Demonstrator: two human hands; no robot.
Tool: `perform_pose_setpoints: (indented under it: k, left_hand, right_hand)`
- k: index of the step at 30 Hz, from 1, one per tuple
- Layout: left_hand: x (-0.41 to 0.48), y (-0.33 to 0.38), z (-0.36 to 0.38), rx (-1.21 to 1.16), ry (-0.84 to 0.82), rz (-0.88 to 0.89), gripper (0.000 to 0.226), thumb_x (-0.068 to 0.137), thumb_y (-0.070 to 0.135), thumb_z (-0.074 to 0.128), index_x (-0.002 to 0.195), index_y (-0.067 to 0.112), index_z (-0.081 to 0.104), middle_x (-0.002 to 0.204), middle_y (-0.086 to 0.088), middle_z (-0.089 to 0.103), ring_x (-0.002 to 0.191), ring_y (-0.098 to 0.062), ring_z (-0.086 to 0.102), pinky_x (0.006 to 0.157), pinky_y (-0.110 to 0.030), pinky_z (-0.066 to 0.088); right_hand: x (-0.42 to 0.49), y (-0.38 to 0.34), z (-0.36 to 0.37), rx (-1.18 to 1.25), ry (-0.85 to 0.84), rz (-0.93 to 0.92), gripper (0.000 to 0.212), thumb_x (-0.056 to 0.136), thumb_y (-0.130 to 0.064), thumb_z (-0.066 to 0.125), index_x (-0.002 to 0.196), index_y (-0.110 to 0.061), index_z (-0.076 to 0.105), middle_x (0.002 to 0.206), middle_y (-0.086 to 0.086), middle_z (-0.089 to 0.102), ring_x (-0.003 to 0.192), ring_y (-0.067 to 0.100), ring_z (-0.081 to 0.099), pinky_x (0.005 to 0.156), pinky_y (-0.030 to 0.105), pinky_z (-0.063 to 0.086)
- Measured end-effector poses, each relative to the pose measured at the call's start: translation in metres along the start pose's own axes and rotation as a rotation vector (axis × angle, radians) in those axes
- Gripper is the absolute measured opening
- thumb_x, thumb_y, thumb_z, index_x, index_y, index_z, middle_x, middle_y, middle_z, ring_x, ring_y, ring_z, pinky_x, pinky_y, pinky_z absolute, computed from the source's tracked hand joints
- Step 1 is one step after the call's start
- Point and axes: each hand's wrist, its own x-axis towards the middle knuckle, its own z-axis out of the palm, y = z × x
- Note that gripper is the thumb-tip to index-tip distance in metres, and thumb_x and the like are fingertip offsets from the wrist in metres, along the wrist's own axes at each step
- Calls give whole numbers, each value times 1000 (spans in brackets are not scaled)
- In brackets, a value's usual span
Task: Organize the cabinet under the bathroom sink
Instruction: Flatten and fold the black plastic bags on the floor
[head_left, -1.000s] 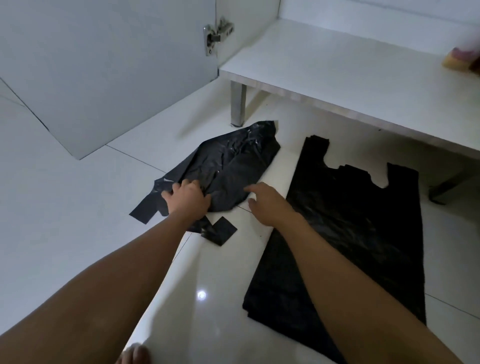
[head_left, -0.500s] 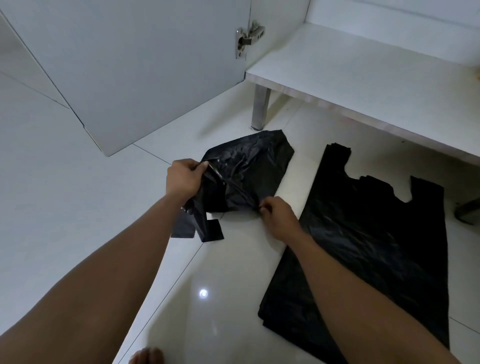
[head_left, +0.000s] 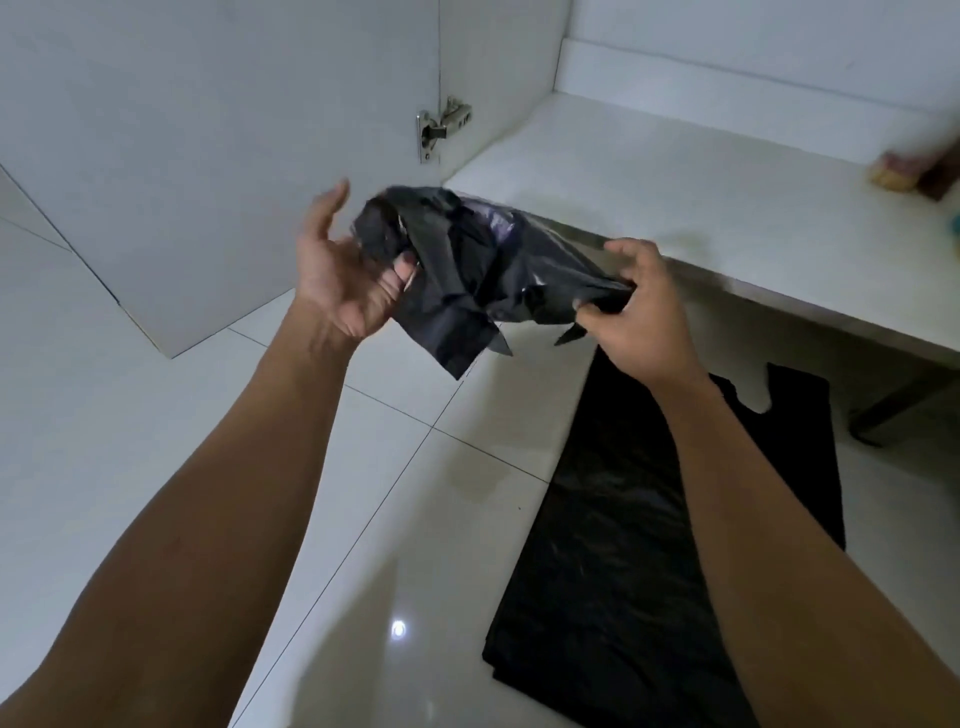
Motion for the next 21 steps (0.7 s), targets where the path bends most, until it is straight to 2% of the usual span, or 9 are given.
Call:
perform_pose_setpoints:
  k: [3,5,7,9,10,12,14,17,21]
  left_hand:
    - [14,3,1,-237,-107,45,60,84,55,65,120,8,57,132,-11,49,138,-26,40,105,-46,44]
    - [16,-12,5,-96,-36,98,53,88,51,52,122,10,60,129,-7,52,129,-21,42,96,-46,47]
    - [8,-44,5,57,20,12,84,85,73,41,143,12,48,141,-8,53,129,-20,47,106,-52,41]
    - [-1,-85,5,267,-117,-165,121,64,99,24,156,21,32,157,-7,41,143,-28,38,116,-61,23]
    - [-7,-105,7,345,-205,-242,123,58,100,22,156,25,32,158,-6,39,146,-29,36,116,-62,21]
    - [-15,-143,13,505,-288,-361,104,66,91,38,151,30,41,152,-2,49,140,-28,45,113,-58,34]
    - [-20,-174,27,699,-242,-433,71,84,64,64,141,23,53,140,-5,60,125,-27,60,102,-46,51]
    - [-21,-210,45,729,-44,-511,41,91,25,73,126,5,64,117,-11,73,104,-25,70,78,-33,60]
    - [-14,-229,45,680,171,-595,30,90,17,74,112,-3,66,105,-19,73,88,-29,71,61,-35,58]
  right_hand:
    - [2,-20,-30,197,38,269,14,89,-35,72,90,-25,63,75,-6,62,54,7,54,50,24,42]
    - [1,-30,-52,556,51,520,21,88,-38,72,81,-21,62,59,-6,57,40,7,43,37,18,30]
    - [-1,-28,-74,705,49,603,25,91,-36,68,74,-20,57,45,-9,47,31,3,31,30,13,20]
    - [-7,-13,-93,820,-14,642,33,97,-35,57,67,-21,53,38,-10,37,25,2,26,25,13,18]
    - [-12,-1,-101,915,-48,666,43,100,-33,50,59,-21,51,35,-10,33,24,3,25,24,13,17]
    - [-23,29,-114,1145,-40,710,59,102,-26,40,44,-20,45,33,-10,29,24,3,26,26,10,16]
    - [-38,58,-123,1220,48,771,64,101,-20,39,37,-19,42,34,-9,30,26,3,26,30,10,17]
    - [-65,104,-137,1036,215,904,60,105,-26,35,46,-17,45,33,-8,31,25,3,26,30,12,16]
    - [-99,154,-162,624,323,1055,32,103,-32,43,75,-18,48,35,-6,38,26,5,29,29,14,20]
